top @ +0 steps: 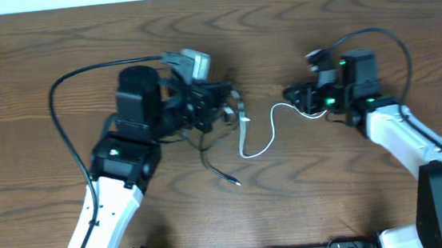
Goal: Untangle cables
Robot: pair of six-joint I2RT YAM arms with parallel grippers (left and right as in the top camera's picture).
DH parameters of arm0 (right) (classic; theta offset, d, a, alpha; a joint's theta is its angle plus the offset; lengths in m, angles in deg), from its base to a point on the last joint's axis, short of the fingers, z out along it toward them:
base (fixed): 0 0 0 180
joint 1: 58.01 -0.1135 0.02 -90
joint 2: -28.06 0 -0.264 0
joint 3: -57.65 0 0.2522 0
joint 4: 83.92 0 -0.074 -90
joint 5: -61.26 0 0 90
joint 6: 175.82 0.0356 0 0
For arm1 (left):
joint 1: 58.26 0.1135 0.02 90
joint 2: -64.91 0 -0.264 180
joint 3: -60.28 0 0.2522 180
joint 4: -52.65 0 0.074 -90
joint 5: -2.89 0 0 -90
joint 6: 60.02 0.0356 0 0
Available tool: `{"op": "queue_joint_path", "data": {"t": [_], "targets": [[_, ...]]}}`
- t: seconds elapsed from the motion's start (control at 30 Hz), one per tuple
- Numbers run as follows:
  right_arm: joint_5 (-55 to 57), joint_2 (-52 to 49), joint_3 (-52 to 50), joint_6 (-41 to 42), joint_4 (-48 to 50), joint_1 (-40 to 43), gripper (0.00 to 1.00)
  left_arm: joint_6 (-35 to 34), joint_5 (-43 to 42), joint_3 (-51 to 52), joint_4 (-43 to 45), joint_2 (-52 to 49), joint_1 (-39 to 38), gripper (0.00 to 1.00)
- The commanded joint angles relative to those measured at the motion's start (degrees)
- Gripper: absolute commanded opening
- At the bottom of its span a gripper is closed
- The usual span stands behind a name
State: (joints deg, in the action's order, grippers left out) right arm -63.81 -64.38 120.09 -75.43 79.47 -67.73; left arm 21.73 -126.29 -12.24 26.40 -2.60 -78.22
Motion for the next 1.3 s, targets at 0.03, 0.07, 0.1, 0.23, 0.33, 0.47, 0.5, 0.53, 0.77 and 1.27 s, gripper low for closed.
{"op": "queue_joint_path", "data": {"t": [0.03, 0.07, 0.1, 0.23, 0.33, 0.47, 0.5, 0.53, 0.77, 1.27], "targets": [[1.68, -0.5, 0.26, -2.36, 1.07, -4.52, 0.47, 1.84, -1.99, -0.5, 2.67, -0.28, -4.04, 0.08], [1.51, -0.5, 0.28, -2.34, 1.42, -5.29, 0.47, 1.84, -1.99, -0.5, 2.89, -0.28, -4.7, 0.08], [1.4, -0.5, 0.28, -2.34, 1.81, -6.03, 0.48, 1.84, -1.99, -0.5, 2.97, -0.28, -5.18, 0.07], [1.22, -0.5, 0.28, -2.32, 2.69, -8.02, 0.48, 1.81, -1.99, -0.5, 2.91, -0.28, -6.16, 0.07], [1.22, -0.5, 0.28, -2.32, 2.43, -8.96, 0.45, 1.81, -1.97, -0.5, 2.93, -0.28, -6.16, 0.07], [-0.11, -0.5, 0.28, -2.34, 2.23, -9.81, 0.45, 1.81, -1.95, -0.5, 2.93, -0.28, -6.16, 0.08], [-0.26, -0.5, 0.26, -2.34, 2.21, -9.86, 0.45, 1.81, -1.86, -0.5, 2.93, -0.28, -6.16, 0.07], [-0.52, -0.5, 0.28, -2.34, 2.19, -9.86, 0.45, 1.81, -1.51, -0.5, 2.89, -0.28, -6.16, 0.08], [-5.68, -0.5, 0.28, -2.36, 2.21, -9.84, 0.45, 1.81, 3.93, -0.5, 0.96, -0.33, -6.16, 0.08], [-2.49, -0.5, 0.28, -2.38, -11.65, -9.84, 0.33, 1.81, 5.81, -0.5, 1.01, -0.33, -6.14, 0.08]]}}
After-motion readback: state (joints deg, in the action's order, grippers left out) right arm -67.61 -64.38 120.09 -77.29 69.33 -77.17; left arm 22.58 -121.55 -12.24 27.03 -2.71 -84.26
